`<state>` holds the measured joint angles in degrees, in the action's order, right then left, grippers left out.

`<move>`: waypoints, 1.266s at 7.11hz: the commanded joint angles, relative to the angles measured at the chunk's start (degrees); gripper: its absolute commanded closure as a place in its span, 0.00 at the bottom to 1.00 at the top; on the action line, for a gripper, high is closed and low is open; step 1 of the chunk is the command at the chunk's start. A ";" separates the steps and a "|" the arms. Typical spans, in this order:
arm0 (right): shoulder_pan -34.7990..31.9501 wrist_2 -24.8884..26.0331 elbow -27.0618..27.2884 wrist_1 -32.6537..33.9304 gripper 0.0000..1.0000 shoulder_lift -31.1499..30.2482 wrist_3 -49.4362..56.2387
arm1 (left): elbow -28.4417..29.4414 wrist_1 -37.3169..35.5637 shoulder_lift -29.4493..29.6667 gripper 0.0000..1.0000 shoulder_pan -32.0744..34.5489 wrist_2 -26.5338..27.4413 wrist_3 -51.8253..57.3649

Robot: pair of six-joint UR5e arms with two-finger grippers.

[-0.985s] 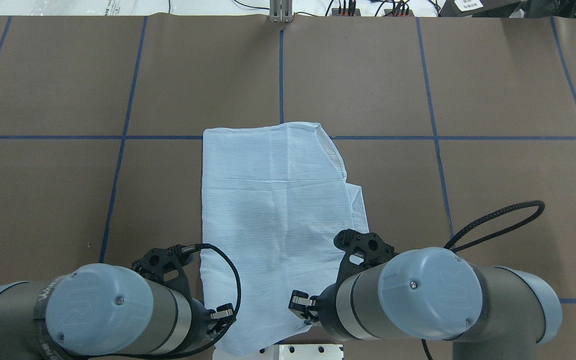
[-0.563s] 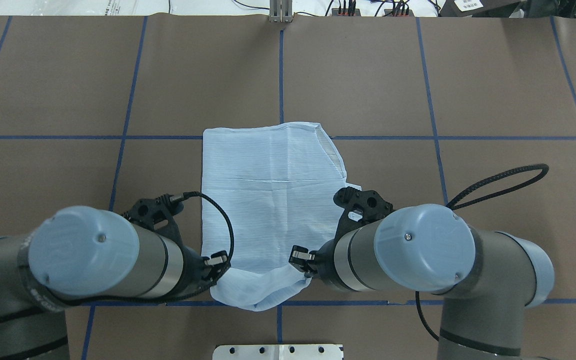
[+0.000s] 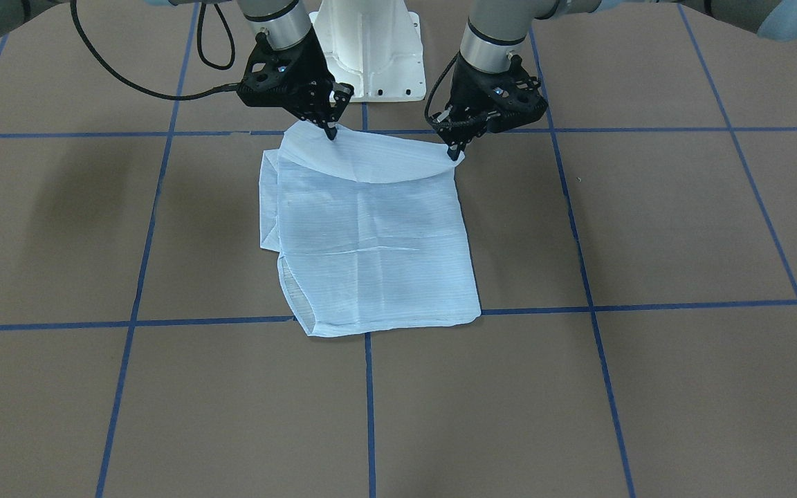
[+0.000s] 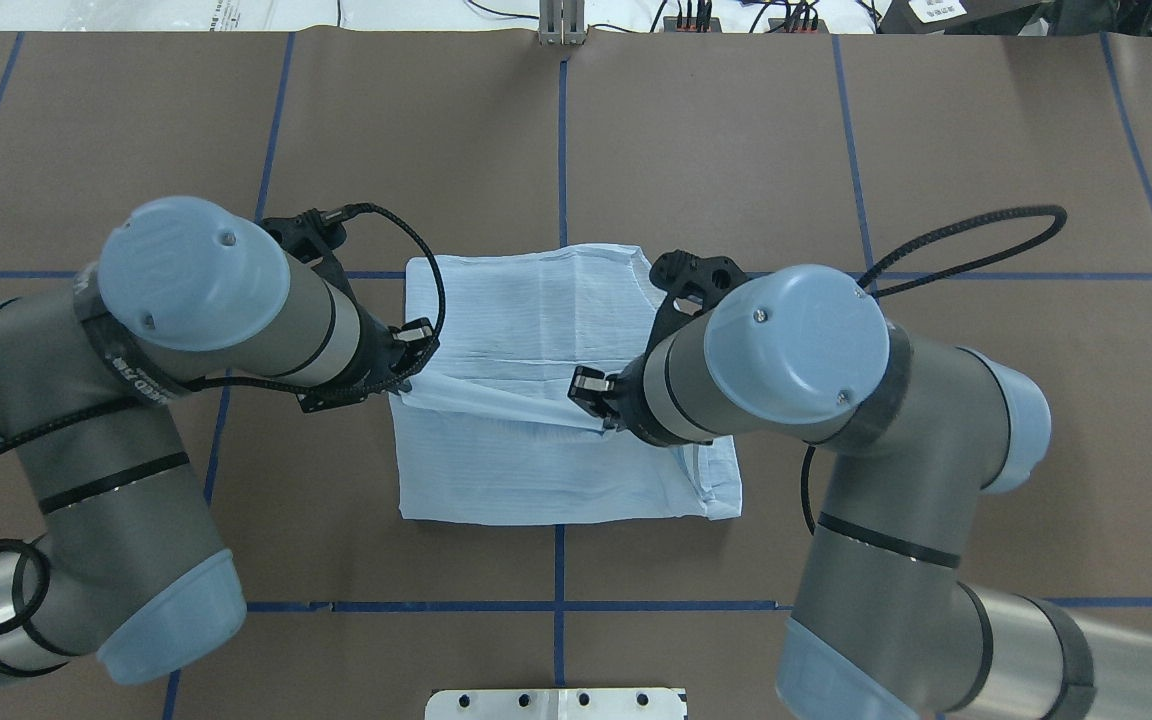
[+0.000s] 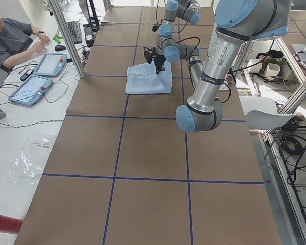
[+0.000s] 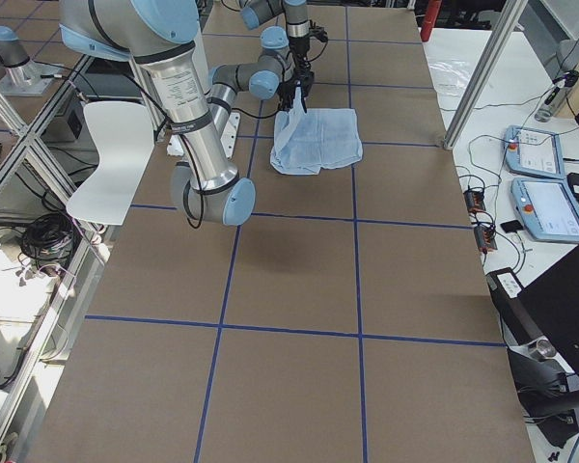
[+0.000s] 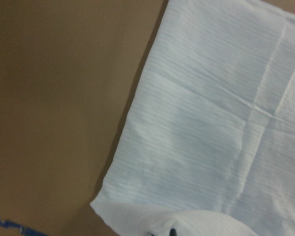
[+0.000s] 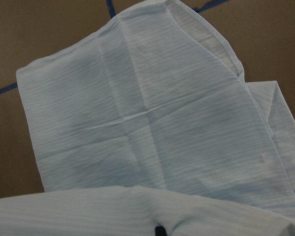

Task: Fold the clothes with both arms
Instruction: 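Lay the folded edge onto the far edge with both grippers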

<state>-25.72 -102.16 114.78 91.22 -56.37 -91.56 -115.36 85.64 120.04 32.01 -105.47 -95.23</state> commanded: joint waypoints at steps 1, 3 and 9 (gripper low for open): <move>-4.50 -0.06 -6.99 -0.34 1.00 4.66 6.18 | 5.21 4.07 1.16 1.00 2.70 0.00 1.63; -6.71 -0.06 -13.85 -0.95 1.00 9.06 8.22 | 6.55 5.15 1.51 1.00 2.97 0.00 2.16; -10.23 -1.82 -33.63 -11.93 1.00 16.19 8.59 | 19.62 14.36 6.60 1.00 5.43 0.09 2.07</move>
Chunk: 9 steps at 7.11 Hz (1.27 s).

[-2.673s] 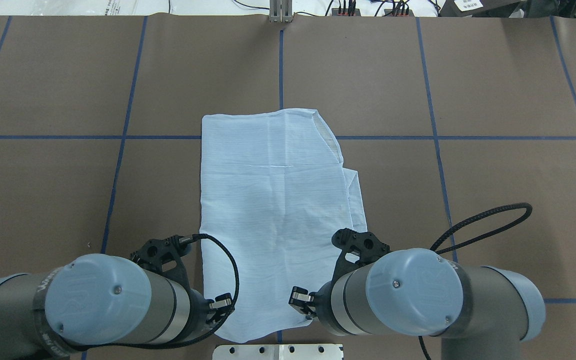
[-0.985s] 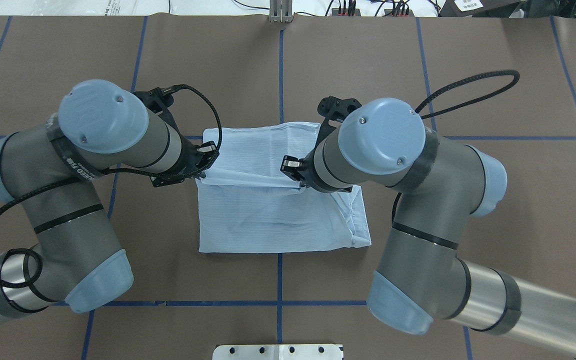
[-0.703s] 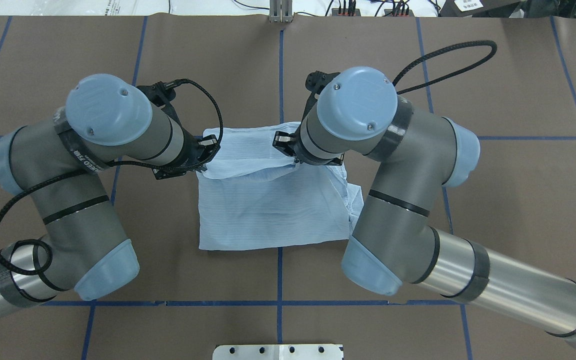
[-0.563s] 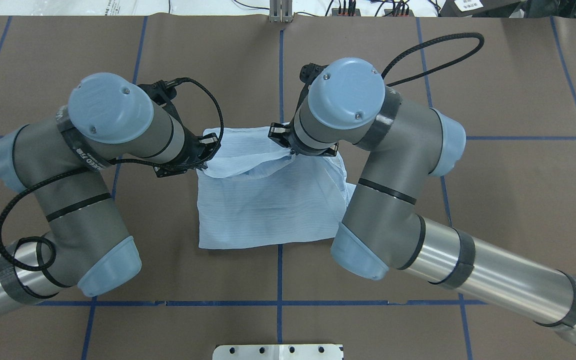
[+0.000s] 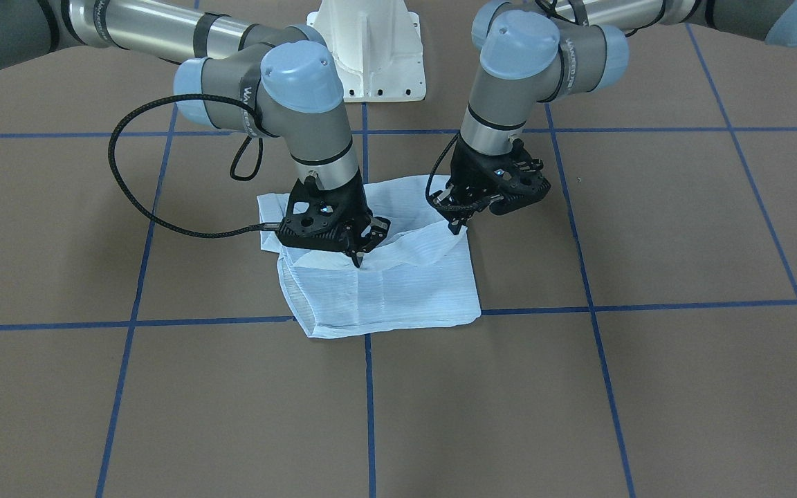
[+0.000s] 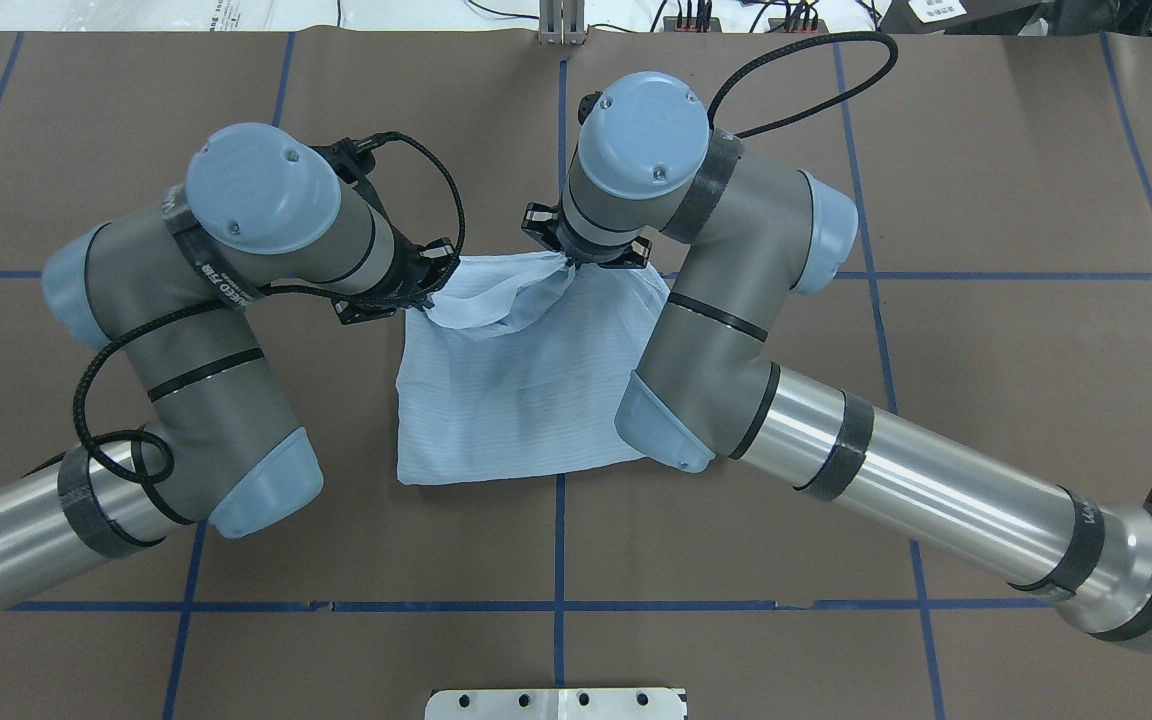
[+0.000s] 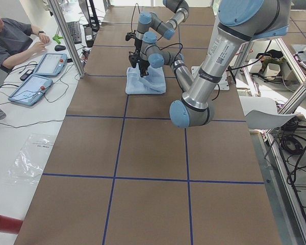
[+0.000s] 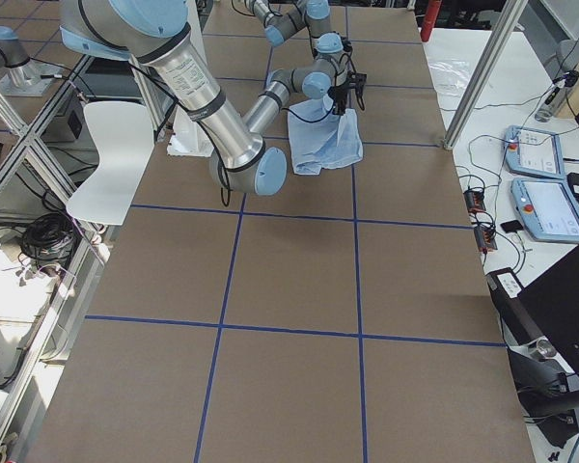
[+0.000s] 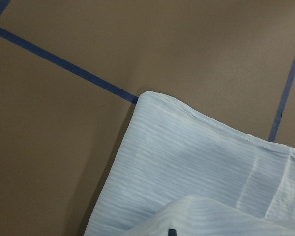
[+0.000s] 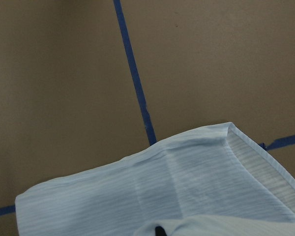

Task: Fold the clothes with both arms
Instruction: 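Lay the folded edge onto the far edge with both grippers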

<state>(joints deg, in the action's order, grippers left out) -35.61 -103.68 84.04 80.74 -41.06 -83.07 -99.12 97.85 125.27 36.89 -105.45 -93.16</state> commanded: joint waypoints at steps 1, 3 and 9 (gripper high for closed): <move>-0.52 -0.29 -5.18 -2.76 1.00 1.33 0.01 | 5.33 4.08 1.47 1.00 0.81 0.07 0.00; -0.43 -1.08 -7.31 -2.78 1.00 1.77 0.01 | 8.49 7.25 1.64 1.00 1.51 0.07 0.00; -0.43 -1.44 -8.63 -5.49 0.00 1.87 -0.43 | 9.39 7.09 2.08 0.04 4.13 0.16 -0.44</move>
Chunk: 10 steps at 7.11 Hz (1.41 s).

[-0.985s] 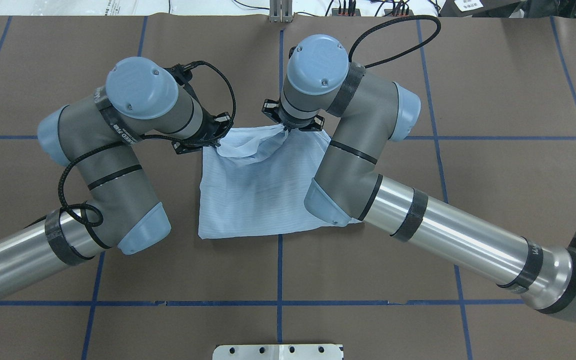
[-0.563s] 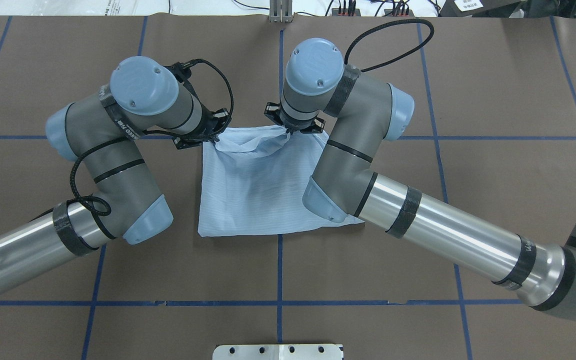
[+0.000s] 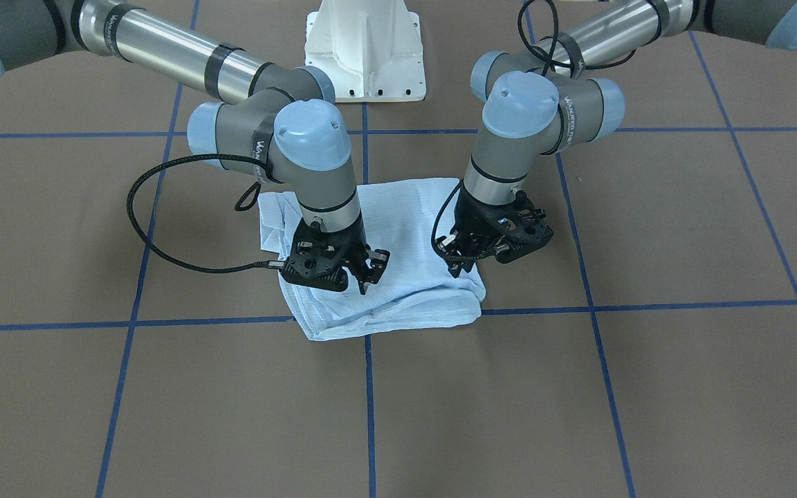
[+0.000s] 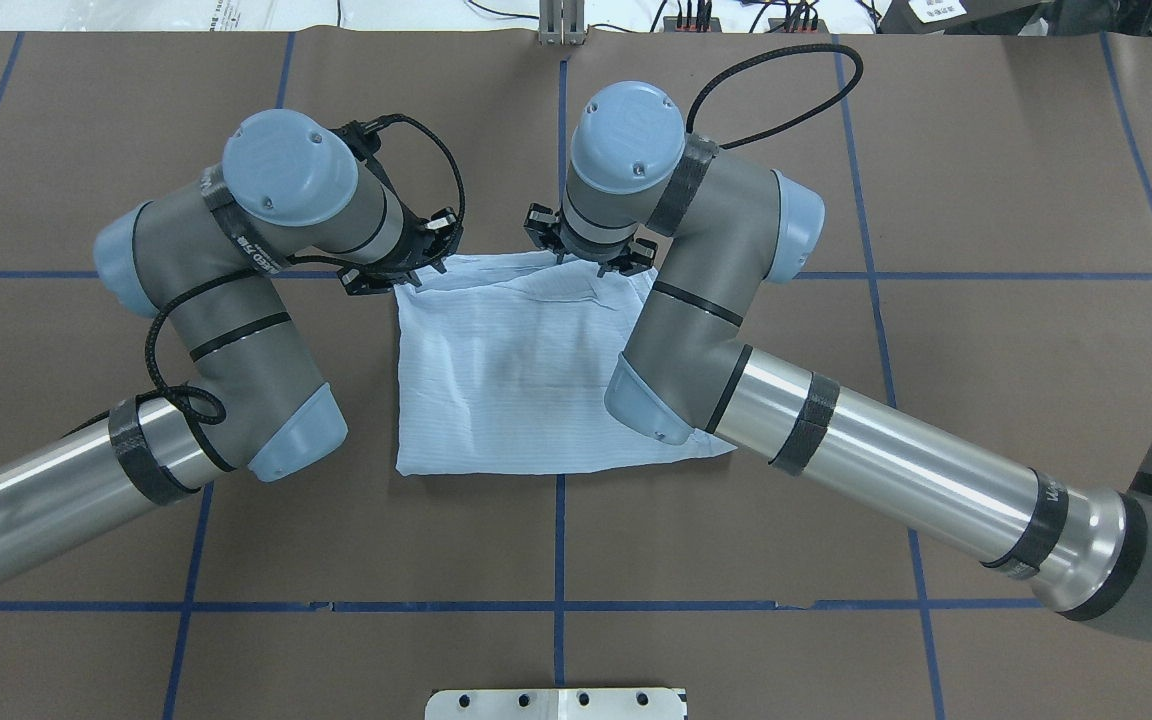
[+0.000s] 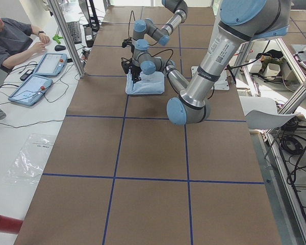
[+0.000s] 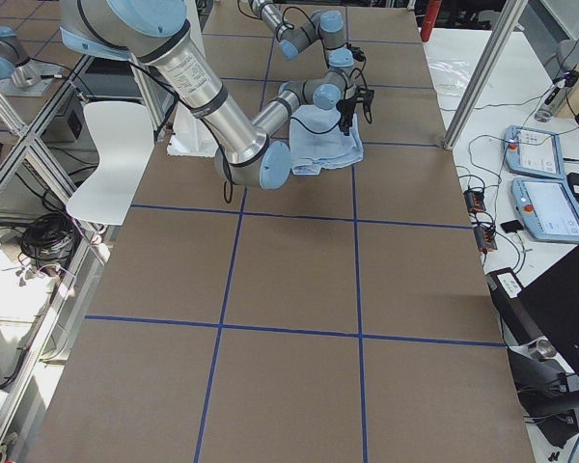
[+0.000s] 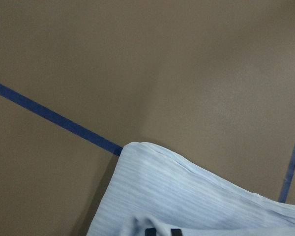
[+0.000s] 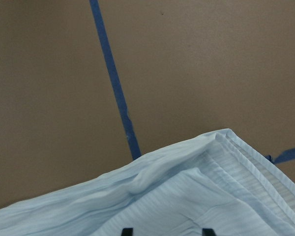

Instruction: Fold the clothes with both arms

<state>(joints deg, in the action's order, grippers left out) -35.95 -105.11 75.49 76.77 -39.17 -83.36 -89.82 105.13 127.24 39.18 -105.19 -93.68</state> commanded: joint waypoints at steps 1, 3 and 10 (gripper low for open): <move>-0.08 -0.10 0.00 -1.62 0.00 -0.12 0.04 | 0.87 -0.10 0.02 0.04 3.78 -0.19 0.69; -1.13 -0.27 2.45 -1.36 0.00 -1.51 1.79 | 1.31 -0.44 -0.32 0.04 5.47 -0.28 4.87; -31.49 -17.81 22.68 21.32 0.00 -25.92 63.83 | -20.83 -0.63 -32.11 0.01 26.69 -13.53 60.26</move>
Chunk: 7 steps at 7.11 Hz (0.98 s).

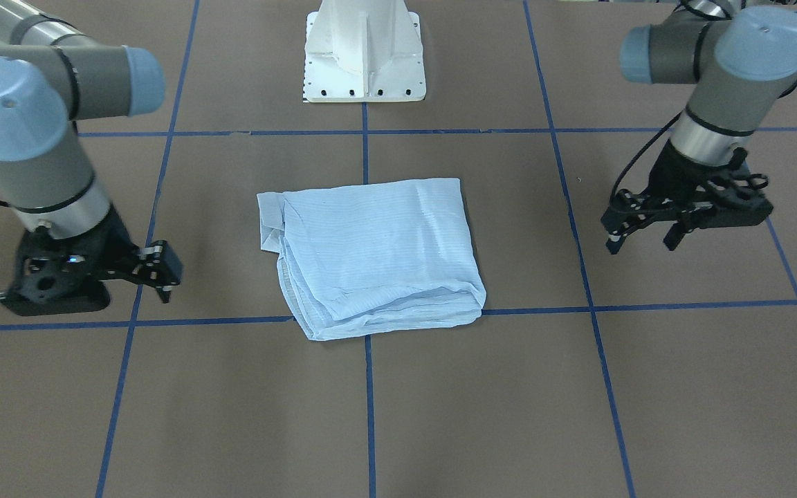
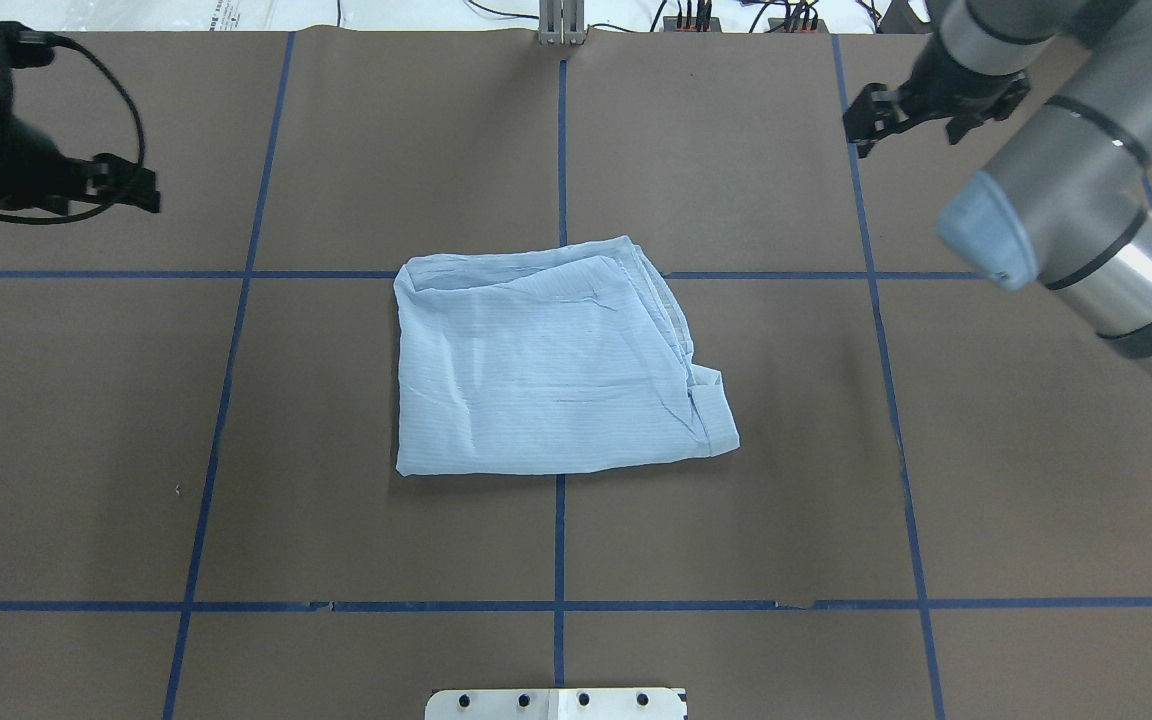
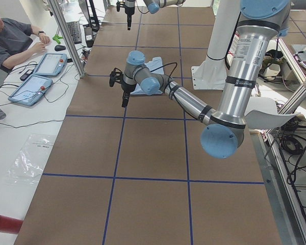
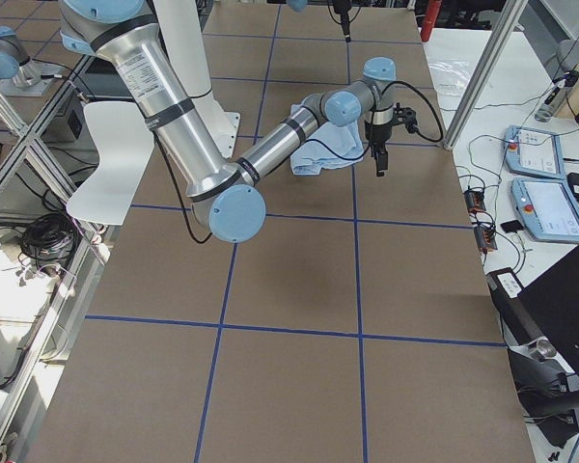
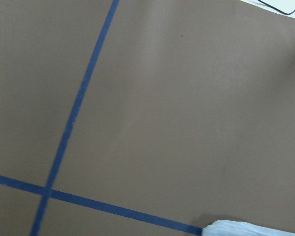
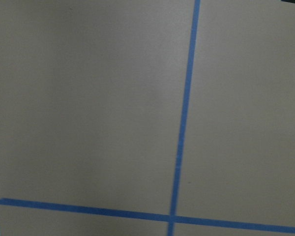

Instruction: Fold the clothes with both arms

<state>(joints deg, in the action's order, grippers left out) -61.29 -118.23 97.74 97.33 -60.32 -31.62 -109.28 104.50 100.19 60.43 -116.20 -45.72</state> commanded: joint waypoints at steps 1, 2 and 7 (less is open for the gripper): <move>-10.73 -8.65 0.26 1.11 0.00 -8.46 20.37 | -1.29 0.26 -8.83 0.01 10.28 -4.37 23.20; -14.52 -11.82 0.52 1.02 0.00 -12.84 28.03 | -0.94 0.27 -12.26 0.01 15.55 -6.91 37.14; -19.83 -14.22 1.93 -0.47 0.00 -24.48 37.07 | 8.60 4.72 -15.91 0.01 22.36 -11.33 43.52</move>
<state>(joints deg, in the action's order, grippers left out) -80.88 -132.22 99.79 97.01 -83.17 5.22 -104.44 107.01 83.82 82.48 -127.63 -2.15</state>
